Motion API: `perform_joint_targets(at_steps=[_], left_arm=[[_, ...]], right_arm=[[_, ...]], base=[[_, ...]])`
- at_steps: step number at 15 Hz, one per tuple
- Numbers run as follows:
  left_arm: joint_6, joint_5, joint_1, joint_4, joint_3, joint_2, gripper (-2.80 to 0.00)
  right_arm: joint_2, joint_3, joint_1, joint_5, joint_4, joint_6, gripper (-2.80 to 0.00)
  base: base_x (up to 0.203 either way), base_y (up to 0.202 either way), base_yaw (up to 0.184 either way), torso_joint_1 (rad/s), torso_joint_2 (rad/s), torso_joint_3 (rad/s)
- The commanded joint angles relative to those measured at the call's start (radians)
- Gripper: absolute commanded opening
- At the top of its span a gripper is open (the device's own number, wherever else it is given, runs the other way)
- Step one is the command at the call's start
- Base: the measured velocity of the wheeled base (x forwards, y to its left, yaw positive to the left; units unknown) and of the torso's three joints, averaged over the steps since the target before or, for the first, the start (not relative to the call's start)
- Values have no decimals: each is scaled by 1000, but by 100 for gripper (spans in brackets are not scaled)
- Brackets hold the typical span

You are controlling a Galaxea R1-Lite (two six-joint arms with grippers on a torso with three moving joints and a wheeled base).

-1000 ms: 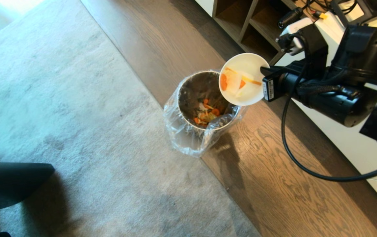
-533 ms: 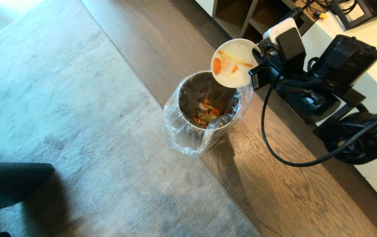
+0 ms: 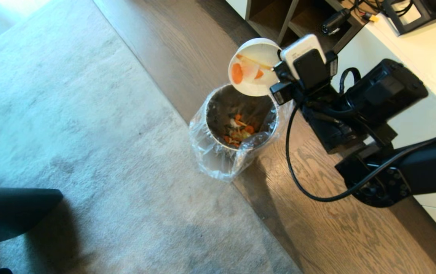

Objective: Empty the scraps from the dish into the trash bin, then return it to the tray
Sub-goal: Pour the leftover food from the bowl into the trash can

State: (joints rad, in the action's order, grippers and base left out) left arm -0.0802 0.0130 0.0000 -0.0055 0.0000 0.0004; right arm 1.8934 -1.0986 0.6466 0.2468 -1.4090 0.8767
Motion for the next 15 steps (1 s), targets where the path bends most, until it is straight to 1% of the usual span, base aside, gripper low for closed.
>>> perform_joint_targets(at_steps=[1,3,5,7,9,12,15], left_arm=[[-1,1,0,-1,0,0,-280],[-1,1,0,-1,0,0,-280],[-1,1,0,-1,0,0,-280],[-1,1,0,-1,0,0,-280],[-1,1,0,-1,0,0,-280],[-1,1,0,-1,0,0,-280],[-1,1,0,-1,0,0,-280]], right_arm=[[5,44,24,2,-77,66,-280],[8,103,25,0,-145,128,-280],[-2,149,29,-1,-158,169,-280],[-3,145,31,-9,-159,222,-280],[-10,145,34,-52,-159,293,-280],[-10,143,35,-77,-159,359,-280],[-17,137,34,-162,-159,442,-280]], base=[[0,0,0,0,0,0],[0,0,0,0,0,0],[0,0,0,0,0,0],[0,0,0,0,0,0],[0,0,0,0,0,0],[0,0,0,0,0,0],[0,0,0,0,0,0]])
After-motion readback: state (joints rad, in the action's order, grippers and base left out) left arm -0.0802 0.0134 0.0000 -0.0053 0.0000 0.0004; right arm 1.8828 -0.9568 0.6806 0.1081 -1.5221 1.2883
